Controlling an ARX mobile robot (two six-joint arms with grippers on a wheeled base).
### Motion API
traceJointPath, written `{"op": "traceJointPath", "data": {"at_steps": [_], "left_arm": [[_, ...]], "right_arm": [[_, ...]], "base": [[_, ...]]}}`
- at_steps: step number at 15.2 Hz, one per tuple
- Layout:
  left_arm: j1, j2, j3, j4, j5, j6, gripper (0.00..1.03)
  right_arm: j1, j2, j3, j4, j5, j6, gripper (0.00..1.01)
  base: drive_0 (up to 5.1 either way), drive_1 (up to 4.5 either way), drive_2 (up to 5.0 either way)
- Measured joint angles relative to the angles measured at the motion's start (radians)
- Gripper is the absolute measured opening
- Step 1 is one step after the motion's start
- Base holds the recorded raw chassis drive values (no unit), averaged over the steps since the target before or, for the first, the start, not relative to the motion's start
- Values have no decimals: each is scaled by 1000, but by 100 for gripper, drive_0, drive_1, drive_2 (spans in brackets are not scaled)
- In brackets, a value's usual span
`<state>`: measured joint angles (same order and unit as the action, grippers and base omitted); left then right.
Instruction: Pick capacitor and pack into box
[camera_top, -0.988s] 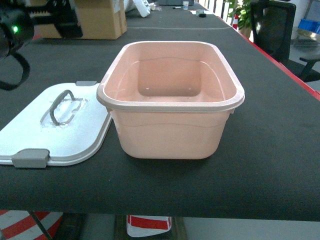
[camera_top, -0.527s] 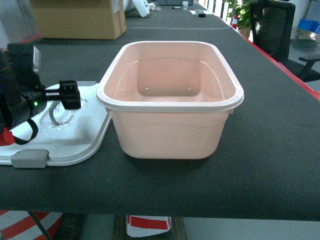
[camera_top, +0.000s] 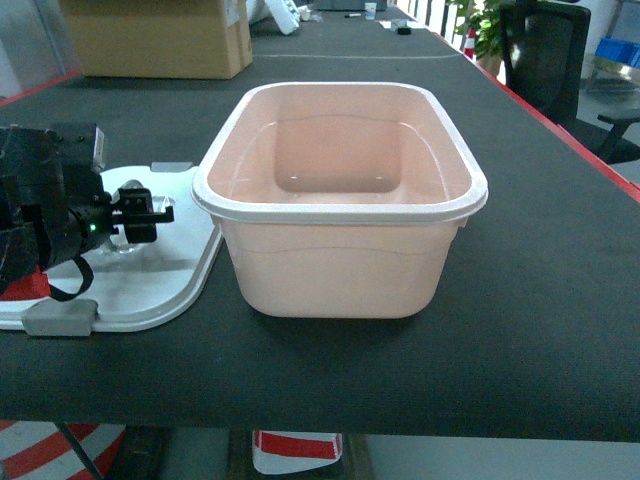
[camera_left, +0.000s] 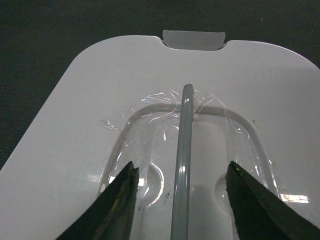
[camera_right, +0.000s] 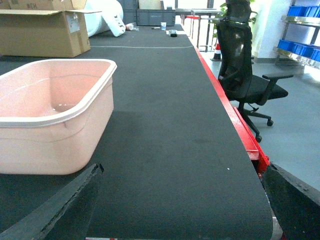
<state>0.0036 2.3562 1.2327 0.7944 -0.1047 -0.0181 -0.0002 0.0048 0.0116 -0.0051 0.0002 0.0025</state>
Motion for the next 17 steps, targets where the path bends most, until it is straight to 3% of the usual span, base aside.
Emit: {"op": "traceJointPath", "data": {"at_steps": [4,5,9,13,15,17], "left_arm": [[0,10,2,33,-2,25,7],[0,10,0,38,4,27,2],[17,-24,-10,14,-2,26,2],[22,-306,-15,-64,-14,11,2],[-49,-436,-6,-106,-54,-3,2],[-179,-480,21,-166,-113,-14,2]], "right_arm": [[0,0,0,0,0,0,98],[0,0,0,0,0,0,98],[0,0,0,0,0,0,98],[0,0,0,0,0,0,98],[0,0,0,0,0,0,98],[0,0,0,0,0,0,98]], "base": [[0,0,0],[0,0,0],[0,0,0],[0,0,0],[0,0,0],[0,0,0]]}}
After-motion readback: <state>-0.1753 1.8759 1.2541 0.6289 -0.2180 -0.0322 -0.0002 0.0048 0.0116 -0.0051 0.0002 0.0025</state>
